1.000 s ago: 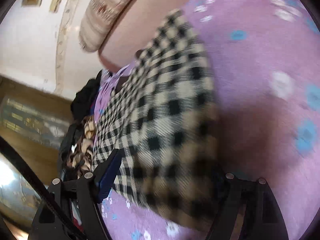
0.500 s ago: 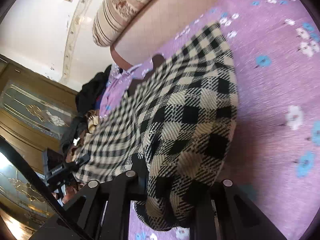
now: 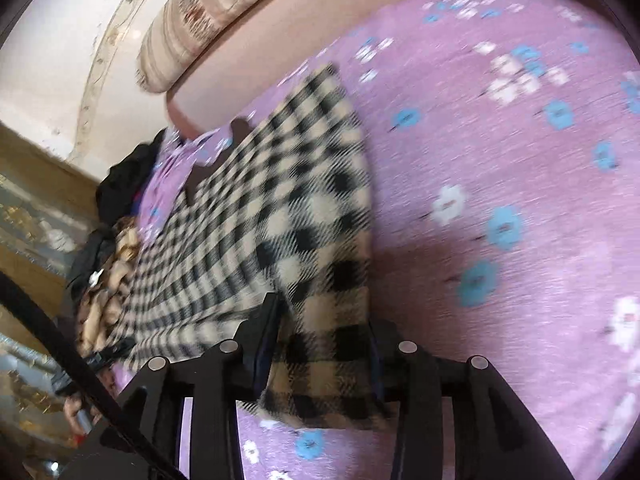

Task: Fold large clothes
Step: 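Lower the folded shirt onto the bed and open both grippers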

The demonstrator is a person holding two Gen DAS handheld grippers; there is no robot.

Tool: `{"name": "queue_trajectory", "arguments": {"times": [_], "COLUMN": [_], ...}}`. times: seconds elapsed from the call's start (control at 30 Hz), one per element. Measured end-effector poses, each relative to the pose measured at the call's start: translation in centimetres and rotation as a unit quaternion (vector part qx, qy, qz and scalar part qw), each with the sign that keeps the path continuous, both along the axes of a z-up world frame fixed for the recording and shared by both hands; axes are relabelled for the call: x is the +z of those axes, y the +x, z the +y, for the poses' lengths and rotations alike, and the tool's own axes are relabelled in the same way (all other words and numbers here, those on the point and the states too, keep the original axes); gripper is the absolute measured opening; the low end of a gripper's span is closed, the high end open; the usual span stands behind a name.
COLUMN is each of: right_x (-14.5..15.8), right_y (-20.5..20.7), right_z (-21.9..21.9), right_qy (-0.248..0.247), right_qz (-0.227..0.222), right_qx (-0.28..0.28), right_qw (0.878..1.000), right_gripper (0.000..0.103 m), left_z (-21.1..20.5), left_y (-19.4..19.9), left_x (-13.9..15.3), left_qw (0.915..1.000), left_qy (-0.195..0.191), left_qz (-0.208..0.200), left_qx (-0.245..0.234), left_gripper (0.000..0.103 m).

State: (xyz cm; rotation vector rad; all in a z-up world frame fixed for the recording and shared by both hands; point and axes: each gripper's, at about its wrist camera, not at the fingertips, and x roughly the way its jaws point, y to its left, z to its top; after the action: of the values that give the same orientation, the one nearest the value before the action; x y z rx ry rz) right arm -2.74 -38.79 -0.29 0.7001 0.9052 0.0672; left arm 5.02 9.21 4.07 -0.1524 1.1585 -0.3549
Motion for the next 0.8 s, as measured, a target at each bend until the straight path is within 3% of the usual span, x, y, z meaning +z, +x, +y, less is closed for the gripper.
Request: {"name": "queue_trajectory", "arguments": {"times": [0.1,0.17,0.23,0.3,0.43,0.5,0.57,0.63,0.7,0.8], "right_x": [0.5,0.9,1.2,1.6,2.7,3.4,4.2,4.7,5.0,4.3], "right_y": [-1.2,-2.0,-2.5,-2.5,-2.3,-2.0,-2.0,-2.0,-2.0,-1.6], "right_z": [-2.0,-3.2,-3.9,-3.7,-2.0,-0.5,0.9,2.2,3.7,6.3], "right_qy": [-0.012,-0.015,-0.026,-0.035,-0.066,-0.088,-0.112,-0.129,-0.14,-0.146], "right_qz": [-0.005,-0.014,-0.018,-0.024,-0.042,-0.051,-0.062,-0.073,-0.08,-0.077], "right_qx": [-0.042,-0.068,-0.081,-0.085,-0.077,-0.071,-0.061,-0.046,-0.025,0.028], "right_qw": [0.999,0.997,0.996,0.995,0.994,0.992,0.99,0.988,0.987,0.986], "right_gripper": [0.042,0.043,0.043,0.043,0.043,0.043,0.043,0.043,0.043,0.043], "left_z": [1.0,1.7,2.5,3.6,6.1,6.4,6.6,6.3,5.6,4.2], "left_y": [-0.2,-0.8,-1.0,-0.9,-0.7,-0.9,-1.2,-1.4,-1.5,-1.7], "left_x": [0.1,0.7,1.2,1.3,1.2,1.6,1.7,1.7,1.7,1.0], "left_qw": [0.9999,0.9968,0.9857,0.9807,0.9886,0.9912,0.9932,0.9951,0.9967,0.9986], "left_qy": [0.008,0.068,0.144,0.163,0.095,0.065,0.032,0.005,-0.002,0.027], "left_qz": [-0.003,-0.026,-0.06,-0.066,-0.05,-0.053,-0.055,-0.054,-0.05,-0.037], "left_qx": [0.008,0.031,0.063,0.086,0.106,0.103,0.097,0.083,0.064,0.027], "left_gripper": [0.029,0.029,0.029,0.028,0.028,0.036,0.055,0.059,0.059,0.06]}}
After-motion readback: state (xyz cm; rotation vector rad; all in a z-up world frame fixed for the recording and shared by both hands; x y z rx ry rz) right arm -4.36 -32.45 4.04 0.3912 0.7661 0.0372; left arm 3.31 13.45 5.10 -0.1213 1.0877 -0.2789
